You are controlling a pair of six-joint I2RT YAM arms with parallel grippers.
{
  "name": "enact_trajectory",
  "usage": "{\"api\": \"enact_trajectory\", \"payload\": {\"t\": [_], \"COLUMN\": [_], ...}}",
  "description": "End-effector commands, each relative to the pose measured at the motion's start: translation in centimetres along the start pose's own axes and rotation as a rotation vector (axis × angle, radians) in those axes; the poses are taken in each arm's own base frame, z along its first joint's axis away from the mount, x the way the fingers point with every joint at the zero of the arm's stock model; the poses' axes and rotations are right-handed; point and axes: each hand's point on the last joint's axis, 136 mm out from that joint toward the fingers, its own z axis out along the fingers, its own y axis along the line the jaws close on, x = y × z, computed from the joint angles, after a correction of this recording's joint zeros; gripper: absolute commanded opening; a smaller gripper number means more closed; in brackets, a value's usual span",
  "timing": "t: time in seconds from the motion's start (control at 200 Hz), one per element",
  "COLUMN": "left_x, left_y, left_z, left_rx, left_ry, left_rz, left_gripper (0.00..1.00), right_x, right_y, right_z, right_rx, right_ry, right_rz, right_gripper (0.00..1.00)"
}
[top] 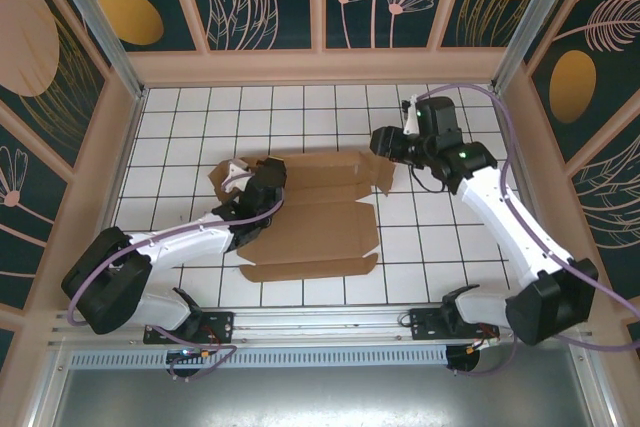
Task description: Fold the paper box
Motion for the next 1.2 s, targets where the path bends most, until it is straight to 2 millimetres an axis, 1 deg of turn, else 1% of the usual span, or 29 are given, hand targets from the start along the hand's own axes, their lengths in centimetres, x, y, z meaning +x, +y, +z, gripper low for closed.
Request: {"api": "enact_trajectory", "payload": {"t": [0.0, 0.08, 0.21, 0.325, 0.46, 0.58, 0.691, 0.816, 0.921, 1.026, 1.136, 1.196], "left_x": [-0.4, -0.6, -0.7, -0.7, -0.7, -0.9, -1.1, -1.0, -0.8, -0.7, -0.7, -0.6], "left_y": [1.9, 2.0, 2.1, 2.3, 2.6, 3.0, 3.2, 3.4, 3.5, 3.5, 3.5, 3.5], "left_z": [-0.3, -0.5, -0.7, -0.8, -0.9, -1.1, -1.3, -1.3, -1.4, -1.4, -1.4, -1.4], "left_rx": [-0.017, 0.000, 0.011, 0.010, 0.021, 0.018, 0.016, 0.018, 0.023, 0.034, 0.042, 0.046], "left_ry": [-0.009, -0.010, -0.006, 0.002, 0.008, 0.004, 0.001, 0.014, 0.027, 0.033, 0.037, 0.042], "left_rz": [0.002, -0.011, -0.022, -0.028, -0.038, -0.041, -0.042, -0.043, -0.043, -0.042, -0.047, -0.049], "left_gripper": [0.06, 0.06, 0.07, 0.07, 0.03, 0.00, 0.00, 0.00, 0.00, 0.00, 0.00, 0.00], "right_x": [0.6, 0.8, 2.0, 2.6, 3.8, 5.3, 6.2, 6.7, 6.8, 6.7, 6.6, 6.6], "right_y": [1.0, 0.6, -0.3, 0.2, 0.7, 0.4, 0.0, -0.2, 0.6, 2.2, 3.5, 3.6], "right_z": [0.7, 1.5, 2.9, 3.7, 4.7, 5.6, 6.4, 7.1, 7.9, 8.5, 8.7, 8.8], "right_rx": [-0.059, -0.047, -0.021, -0.039, -0.018, 0.012, 0.041, 0.042, -0.006, -0.086, -0.164, -0.187], "right_ry": [0.074, 0.085, 0.122, 0.133, 0.158, 0.186, 0.201, 0.208, 0.220, 0.224, 0.217, 0.211], "right_rz": [0.116, 0.160, 0.205, 0.221, 0.201, 0.195, 0.183, 0.185, 0.206, 0.231, 0.264, 0.282], "right_gripper": [0.48, 0.50, 0.53, 0.55, 0.57, 0.58, 0.59, 0.60, 0.60, 0.59, 0.53, 0.48]}}
